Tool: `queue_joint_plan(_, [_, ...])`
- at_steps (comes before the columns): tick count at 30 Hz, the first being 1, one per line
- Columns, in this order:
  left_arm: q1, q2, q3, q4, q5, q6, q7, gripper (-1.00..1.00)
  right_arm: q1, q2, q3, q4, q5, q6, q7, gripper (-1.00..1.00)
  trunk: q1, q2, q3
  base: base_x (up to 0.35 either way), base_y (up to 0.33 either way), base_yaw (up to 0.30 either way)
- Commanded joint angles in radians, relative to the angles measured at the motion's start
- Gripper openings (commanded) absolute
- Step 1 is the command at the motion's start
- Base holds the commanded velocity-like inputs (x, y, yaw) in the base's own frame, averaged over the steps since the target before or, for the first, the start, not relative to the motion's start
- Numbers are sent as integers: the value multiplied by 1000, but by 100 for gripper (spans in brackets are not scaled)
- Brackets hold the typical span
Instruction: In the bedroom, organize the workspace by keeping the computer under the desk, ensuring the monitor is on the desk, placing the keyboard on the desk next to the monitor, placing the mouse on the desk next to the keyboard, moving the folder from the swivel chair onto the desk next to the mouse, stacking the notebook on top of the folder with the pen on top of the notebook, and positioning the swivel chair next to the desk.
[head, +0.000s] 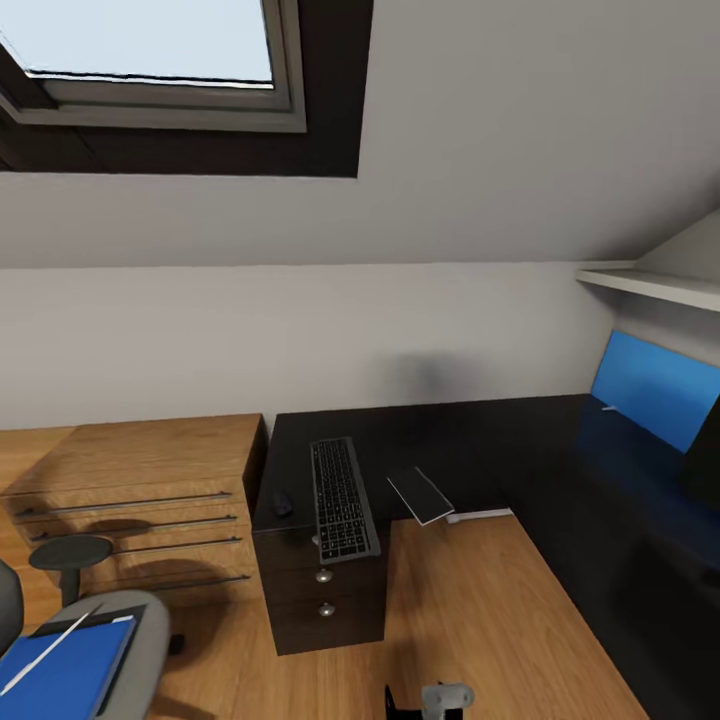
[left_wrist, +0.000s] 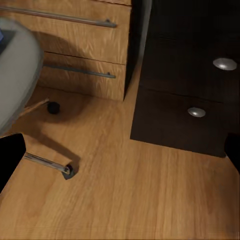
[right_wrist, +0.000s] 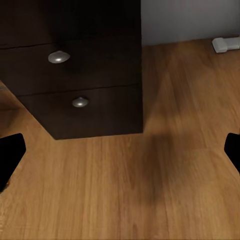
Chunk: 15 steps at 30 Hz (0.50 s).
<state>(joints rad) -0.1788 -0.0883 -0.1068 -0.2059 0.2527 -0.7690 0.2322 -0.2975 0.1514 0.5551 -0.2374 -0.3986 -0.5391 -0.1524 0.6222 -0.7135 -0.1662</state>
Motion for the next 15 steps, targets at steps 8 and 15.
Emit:
queue_joint_plan(8, [7,3,-5,-396,9,318,9,100,-3,-5,-16,-137,-45,44,-13,100,31,-58,-27,0,0,0])
queue_joint_plan(15, [106,8,3,-932,12,878,13,100,-13,-6,-72,-230,-173,181,1,100,58,-107,-49,0,0,0])
